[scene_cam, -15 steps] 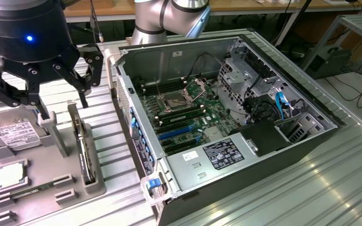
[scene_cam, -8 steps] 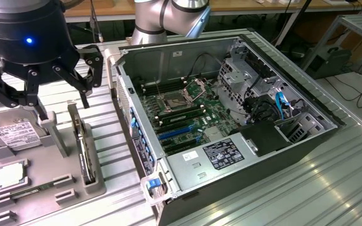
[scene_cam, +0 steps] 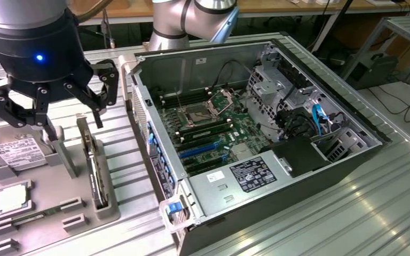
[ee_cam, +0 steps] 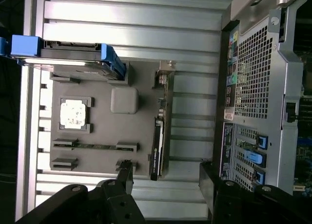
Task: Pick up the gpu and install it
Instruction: 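Pick up the gpu and move the gpu toward the slot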
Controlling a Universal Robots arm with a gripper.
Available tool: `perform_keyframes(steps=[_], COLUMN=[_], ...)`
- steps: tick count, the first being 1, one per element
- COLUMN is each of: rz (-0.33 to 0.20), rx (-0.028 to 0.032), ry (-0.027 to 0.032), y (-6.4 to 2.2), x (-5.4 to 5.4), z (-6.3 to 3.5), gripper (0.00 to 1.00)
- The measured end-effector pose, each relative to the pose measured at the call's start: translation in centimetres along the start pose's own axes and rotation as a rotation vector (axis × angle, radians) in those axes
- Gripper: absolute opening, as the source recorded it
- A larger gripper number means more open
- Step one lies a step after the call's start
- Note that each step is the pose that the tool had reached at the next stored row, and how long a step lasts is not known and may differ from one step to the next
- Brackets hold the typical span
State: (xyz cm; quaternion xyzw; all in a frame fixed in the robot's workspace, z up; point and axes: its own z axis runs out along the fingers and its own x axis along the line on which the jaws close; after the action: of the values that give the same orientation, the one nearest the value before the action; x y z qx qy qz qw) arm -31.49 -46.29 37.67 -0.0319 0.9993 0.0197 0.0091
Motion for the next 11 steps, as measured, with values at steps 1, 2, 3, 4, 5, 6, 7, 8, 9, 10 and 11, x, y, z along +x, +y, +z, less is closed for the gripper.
perform_keyframes(steps=[1,2,3,4,5,6,7,8,9,10,11], rz=[0.0,0.0,0.0,0.0,0.0,0.0,0.0,0.0,0.0,0.0,0.0], rx=[0.0,0.0,0.0,0.0001,0.0002,0.0004,0.0005,0.0004,0.0005,0.0005,0.0005], ry=[0.0001,0.0001,0.0001,0.0001,0.0001,0.0001,0.0001,0.0,0.0001,0.0001,0.0001], y=[0.0,-0.01,-0.01,-0.01,-0.01,0.0,0.0,0.0,-0.01,-0.01,-0.02], x=[0.0,0.0,0.0,0.0,0.0,0.0,0.0,0.0,0.0,0.0,0.0], z=[0.14,0.28,0.45,0.62,0.79,0.97,1.15,1.34,1.51,1.68,1.86], gripper=[0.66,0.66,0.66,0.66,0.66,0.66,0.66,0.66,0.66,0.66,0.66])
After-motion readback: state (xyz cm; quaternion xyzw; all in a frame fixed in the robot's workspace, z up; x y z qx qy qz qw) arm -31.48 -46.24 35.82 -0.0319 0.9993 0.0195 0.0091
